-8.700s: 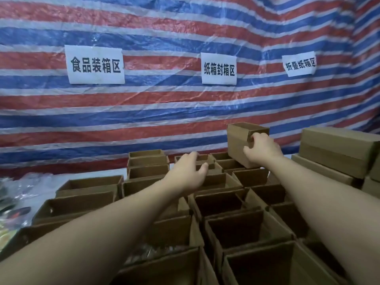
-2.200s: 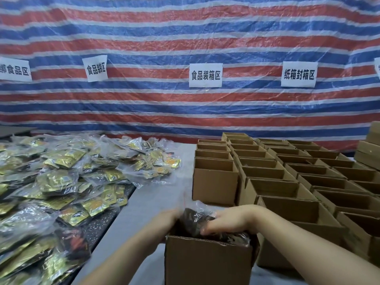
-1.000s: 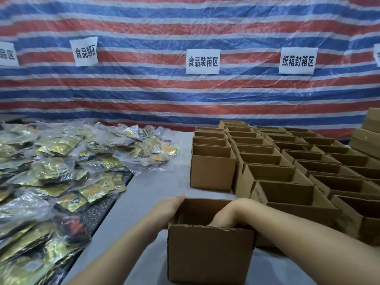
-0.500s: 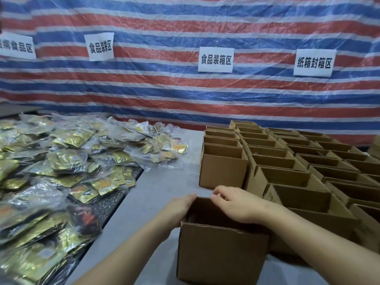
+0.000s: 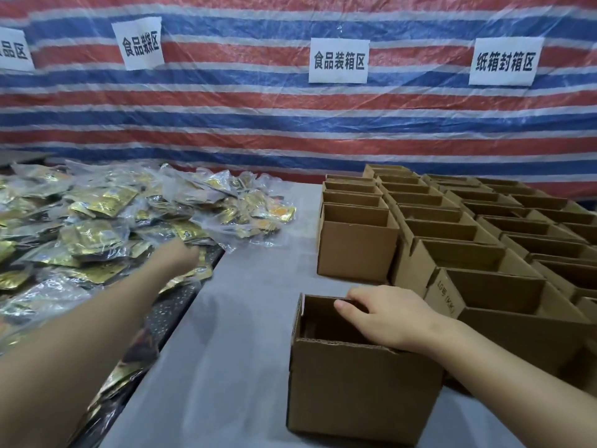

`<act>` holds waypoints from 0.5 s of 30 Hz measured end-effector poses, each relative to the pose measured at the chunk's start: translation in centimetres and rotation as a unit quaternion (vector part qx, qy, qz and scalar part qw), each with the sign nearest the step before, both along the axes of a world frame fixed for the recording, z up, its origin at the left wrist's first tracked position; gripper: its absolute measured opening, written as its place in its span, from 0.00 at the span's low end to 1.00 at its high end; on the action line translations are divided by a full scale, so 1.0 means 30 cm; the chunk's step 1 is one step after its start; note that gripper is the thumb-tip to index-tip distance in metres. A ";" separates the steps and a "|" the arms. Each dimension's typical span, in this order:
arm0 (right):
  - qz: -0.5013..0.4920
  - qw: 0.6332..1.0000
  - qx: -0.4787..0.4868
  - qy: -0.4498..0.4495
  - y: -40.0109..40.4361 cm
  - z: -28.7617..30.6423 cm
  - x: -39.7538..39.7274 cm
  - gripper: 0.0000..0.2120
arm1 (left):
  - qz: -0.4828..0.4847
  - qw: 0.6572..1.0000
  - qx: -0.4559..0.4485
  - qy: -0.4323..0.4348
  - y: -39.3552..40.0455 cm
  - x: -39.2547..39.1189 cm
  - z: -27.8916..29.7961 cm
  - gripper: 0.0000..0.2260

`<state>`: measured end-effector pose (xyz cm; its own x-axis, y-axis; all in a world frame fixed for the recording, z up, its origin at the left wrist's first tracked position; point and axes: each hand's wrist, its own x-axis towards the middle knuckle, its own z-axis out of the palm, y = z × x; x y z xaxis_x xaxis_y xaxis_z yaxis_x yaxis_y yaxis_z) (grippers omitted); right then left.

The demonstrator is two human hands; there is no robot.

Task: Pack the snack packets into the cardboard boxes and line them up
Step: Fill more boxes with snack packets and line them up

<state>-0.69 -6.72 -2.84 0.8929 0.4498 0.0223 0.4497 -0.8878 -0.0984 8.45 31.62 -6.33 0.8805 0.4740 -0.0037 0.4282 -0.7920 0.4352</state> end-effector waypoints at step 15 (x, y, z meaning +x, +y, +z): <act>0.000 1.000 -0.019 -0.006 -0.002 0.006 -0.002 0.20 | 0.009 0.984 0.117 0.137 0.086 0.089 -0.265 0.25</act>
<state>-0.74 -6.79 -2.67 0.8924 0.4510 0.0167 0.4511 -0.8905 -0.0586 11.12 34.19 -14.26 0.8528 0.5062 -0.1285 0.5194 -0.8478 0.1075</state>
